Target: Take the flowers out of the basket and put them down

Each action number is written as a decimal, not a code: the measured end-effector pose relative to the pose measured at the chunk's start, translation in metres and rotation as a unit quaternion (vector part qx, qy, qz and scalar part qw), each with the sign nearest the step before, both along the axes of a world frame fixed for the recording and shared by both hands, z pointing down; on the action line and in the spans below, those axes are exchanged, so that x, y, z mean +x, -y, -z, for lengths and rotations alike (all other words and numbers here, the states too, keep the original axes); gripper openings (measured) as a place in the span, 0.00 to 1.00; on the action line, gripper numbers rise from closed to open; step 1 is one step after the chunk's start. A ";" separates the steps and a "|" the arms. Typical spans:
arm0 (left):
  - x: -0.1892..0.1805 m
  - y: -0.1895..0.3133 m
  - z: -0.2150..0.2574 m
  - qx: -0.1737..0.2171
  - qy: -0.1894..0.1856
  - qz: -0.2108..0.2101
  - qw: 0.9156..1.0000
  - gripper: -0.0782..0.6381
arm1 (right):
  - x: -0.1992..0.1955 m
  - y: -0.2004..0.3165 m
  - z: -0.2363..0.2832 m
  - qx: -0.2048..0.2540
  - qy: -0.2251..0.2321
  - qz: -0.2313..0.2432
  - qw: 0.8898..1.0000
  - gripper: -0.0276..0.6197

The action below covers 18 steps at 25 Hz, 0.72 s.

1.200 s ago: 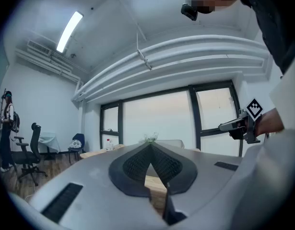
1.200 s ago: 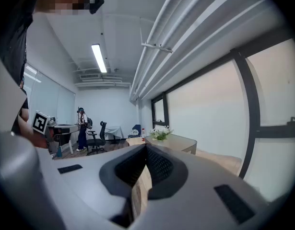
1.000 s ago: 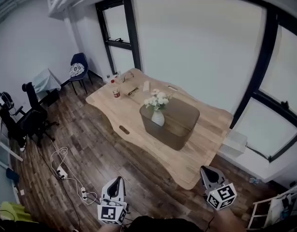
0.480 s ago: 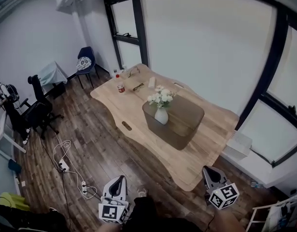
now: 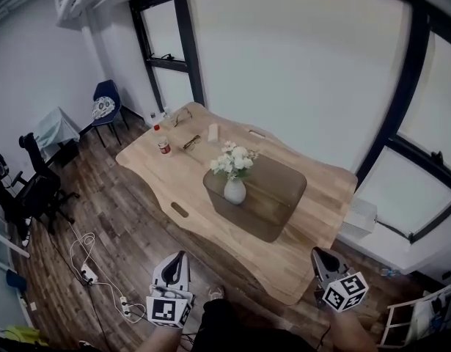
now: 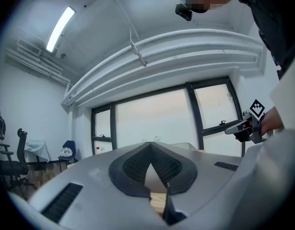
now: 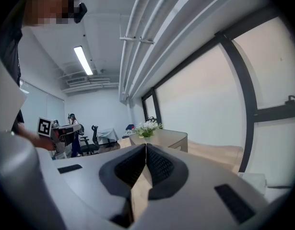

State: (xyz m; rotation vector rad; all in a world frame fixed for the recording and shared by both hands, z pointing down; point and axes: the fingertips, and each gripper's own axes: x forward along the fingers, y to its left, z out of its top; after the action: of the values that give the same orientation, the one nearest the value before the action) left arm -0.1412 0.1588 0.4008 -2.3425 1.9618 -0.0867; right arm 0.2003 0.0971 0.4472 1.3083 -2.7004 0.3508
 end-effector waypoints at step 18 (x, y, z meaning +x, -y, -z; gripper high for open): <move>-0.099 0.227 -0.008 -0.020 -0.025 -0.126 0.991 0.12 | -0.109 0.170 0.048 0.042 -0.003 -0.110 0.993 0.08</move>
State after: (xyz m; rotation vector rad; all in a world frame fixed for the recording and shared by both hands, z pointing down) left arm -0.2403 -0.0686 0.4088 -2.6205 1.6805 -0.0523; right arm 0.0914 -0.0726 0.3994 1.6346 -2.5968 0.2545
